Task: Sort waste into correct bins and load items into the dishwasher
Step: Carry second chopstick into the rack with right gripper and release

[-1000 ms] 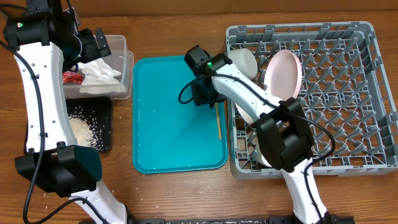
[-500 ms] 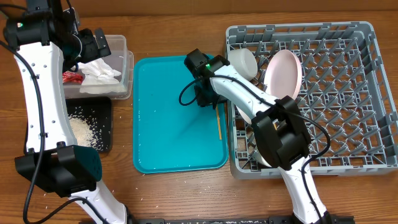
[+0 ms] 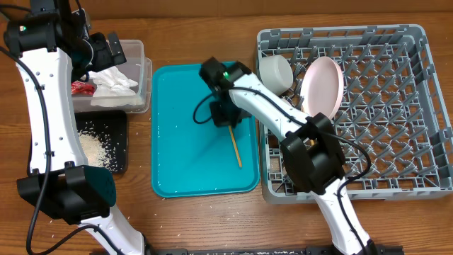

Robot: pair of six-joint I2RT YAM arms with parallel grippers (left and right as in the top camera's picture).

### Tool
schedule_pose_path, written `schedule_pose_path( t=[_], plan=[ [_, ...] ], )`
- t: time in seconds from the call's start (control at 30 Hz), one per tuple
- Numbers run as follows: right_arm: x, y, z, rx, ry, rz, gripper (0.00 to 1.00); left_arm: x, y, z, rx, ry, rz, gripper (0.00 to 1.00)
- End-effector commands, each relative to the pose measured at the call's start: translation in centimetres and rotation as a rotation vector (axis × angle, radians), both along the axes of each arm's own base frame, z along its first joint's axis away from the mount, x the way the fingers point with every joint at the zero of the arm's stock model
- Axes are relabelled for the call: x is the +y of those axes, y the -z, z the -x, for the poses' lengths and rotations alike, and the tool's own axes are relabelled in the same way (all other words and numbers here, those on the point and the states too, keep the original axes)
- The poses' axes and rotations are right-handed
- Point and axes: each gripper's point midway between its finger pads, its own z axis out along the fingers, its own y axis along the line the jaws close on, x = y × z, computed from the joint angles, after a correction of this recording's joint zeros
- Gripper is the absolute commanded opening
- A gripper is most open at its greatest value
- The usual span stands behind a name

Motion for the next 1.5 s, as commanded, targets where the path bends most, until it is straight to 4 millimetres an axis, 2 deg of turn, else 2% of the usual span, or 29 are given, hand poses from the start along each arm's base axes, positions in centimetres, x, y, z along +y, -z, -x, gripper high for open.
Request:
schedule_pose_path(
  t=[0.0,0.03,0.17,0.2,0.27,0.33,0.43,0.57,0.63,0.67,0.73,0.8,0.97,1.0,1.1,1.23,1.3,1.33,1.37,1.4,1.47],
  plan=[
    [1.2,-9.7,-3.3,-0.188,-0.043,-0.121,0.04,-0.3,-0.7,-0.3,-0.021,0.006,-0.006,1.00],
    [0.7,-12.1,-3.5,-0.227,-0.044,-0.124,0.04,-0.3,-0.7,-0.3,-0.021,0.006,-0.006,1.00],
    [-3.0,-18.6,-3.6,-0.332,0.003,-0.080,0.04,-0.3,-0.7,-0.3,-0.020,0.006,-0.006,1.00],
    [-3.4,-20.9,-3.9,-0.379,-0.002,-0.122,0.04,-0.3,-0.7,-0.3,-0.020,0.006,-0.006,1.00],
    [-4.4,-23.4,-3.5,-0.416,0.018,-0.167,0.04,-0.3,-0.7,-0.3,-0.021,0.006,-0.006,1.00],
    [-5.4,-25.3,-3.2,-0.445,0.034,-0.192,0.04,-0.3,-0.7,-0.3,-0.021,0.006,-0.006,1.00],
    [-7.9,-28.4,-1.9,-0.496,0.065,-0.200,0.04,-0.3,-0.7,-0.3,-0.021,0.006,-0.006,1.00],
    [-12.5,-30.1,0.1,-0.515,0.133,-0.140,0.04,-0.3,-0.7,-0.3,-0.021,0.006,-0.006,1.00],
    [-14.6,-29.7,1.0,-0.487,0.159,-0.111,0.04,-0.3,-0.7,-0.3,-0.021,0.006,-0.006,1.00],
    [-16.8,-28.1,1.8,-0.434,0.177,-0.063,0.04,-0.3,-0.7,-0.3,-0.021,0.006,-0.006,1.00],
    [-18.1,-26.2,2.2,-0.371,0.195,-0.023,0.04,-0.3,-0.7,-0.3,-0.020,0.006,-0.006,1.00],
    [-19.1,-23.6,2.6,-0.290,0.210,0.020,0.04,-0.3,-0.7,-0.3,-0.021,0.006,-0.006,1.00],
    [-20.3,-17.2,4.1,-0.112,0.169,0.109,0.04,-0.3,-0.7,-0.3,-0.020,0.006,-0.006,1.00],
    [-20.7,-15.3,4.7,-0.066,0.170,0.139,0.04,-0.3,-0.7,-0.3,-0.021,0.006,-0.006,1.00],
    [-21.7,-12.9,5.4,-0.011,0.181,0.170,0.04,-0.3,-0.7,-0.3,-0.021,0.006,-0.006,1.00],
    [-23.0,-11.5,5.5,0.016,0.214,0.181,0.05,-0.3,-0.7,-0.3,-0.021,0.006,-0.006,1.00],
    [-23.3,-11.4,5.4,0.018,0.220,0.180,0.14,-0.3,-0.7,-0.3,-0.020,0.006,-0.006,1.00],
    [-23.4,-11.4,5.4,0.018,0.218,0.178,0.30,-0.3,-0.7,-0.3,-0.021,0.006,-0.006,1.00],
    [-23.4,-11.4,5.4,0.018,0.209,0.177,0.52,-0.3,-0.7,-0.3,-0.021,0.006,-0.006,1.00],
    [-23.4,-11.4,5.4,0.019,0.202,0.178,0.59,-0.3,-0.7,-0.3,-0.021,0.006,-0.006,1.00],
    [-23.4,-11.4,5.3,0.016,0.202,0.176,0.63,-0.3,-0.7,-0.3,-0.021,0.006,-0.006,1.00]
  ],
)
